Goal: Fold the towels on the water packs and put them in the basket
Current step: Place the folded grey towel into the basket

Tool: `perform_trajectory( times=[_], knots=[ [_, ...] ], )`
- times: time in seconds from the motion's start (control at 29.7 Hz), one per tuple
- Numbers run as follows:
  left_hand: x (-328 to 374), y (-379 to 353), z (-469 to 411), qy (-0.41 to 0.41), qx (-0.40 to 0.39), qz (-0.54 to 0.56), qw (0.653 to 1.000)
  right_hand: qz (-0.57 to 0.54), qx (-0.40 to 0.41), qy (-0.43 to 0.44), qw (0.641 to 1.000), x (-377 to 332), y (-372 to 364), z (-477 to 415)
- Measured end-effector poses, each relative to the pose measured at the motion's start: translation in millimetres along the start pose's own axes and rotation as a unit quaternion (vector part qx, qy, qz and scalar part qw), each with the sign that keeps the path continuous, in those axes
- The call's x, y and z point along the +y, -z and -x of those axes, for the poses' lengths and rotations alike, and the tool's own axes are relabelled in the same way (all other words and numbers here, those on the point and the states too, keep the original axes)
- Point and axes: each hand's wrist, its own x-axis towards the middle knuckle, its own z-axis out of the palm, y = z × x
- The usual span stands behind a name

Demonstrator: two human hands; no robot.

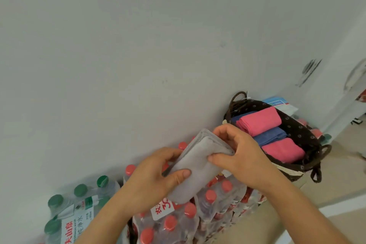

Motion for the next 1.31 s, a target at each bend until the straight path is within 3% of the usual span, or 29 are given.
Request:
perform_trajectory(
  times=[0.17, 0.3, 0.44, 0.61, 0.71, 0.88, 1.18, 1.31],
  knots=[
    [20.7, -32.6, -35.4, -0.085, 0.018, -0.097, 0.992, -0.013, -0.111, -0.024, 0.993, 21.8, 54.4, -15.8],
    [54.4, -68.4, -86.2, -0.108, 0.01, -0.129, 0.986, 0.003, -0.132, -0.006, 0.991, 37.3, 123.2, -34.3],
    [86.7, -114.3, -152.2, -0.082, -0.03, -0.095, 0.992, 0.019, -0.117, -0.03, 0.992, 77.8, 196.8, -58.7],
    [99.5, -176.0, -217.5, 0.022, -0.033, -0.055, 0.998, 0.037, -0.09, -0.149, 0.984, 145.2, 254.0, -85.9],
    [92.6, -212.3, -232.8, 0.052, 0.009, -0.101, 0.993, 0.172, -0.085, -0.164, 0.968, 179.6, 260.5, -95.1],
    [81.5, -245.2, -233.7, 0.082, 0.046, -0.208, 0.973, 0.361, -0.132, -0.101, 0.918, 202.5, 245.3, -96.7],
    [82.8, -247.7, -238.9, 0.067, 0.047, -0.261, 0.962, 0.381, -0.189, -0.083, 0.901, 210.5, 249.8, -104.1],
    [77.8, -255.3, -236.5, 0.057, 0.033, -0.377, 0.924, 0.435, -0.131, -0.023, 0.891, 209.4, 240.0, -98.5]
  ],
)
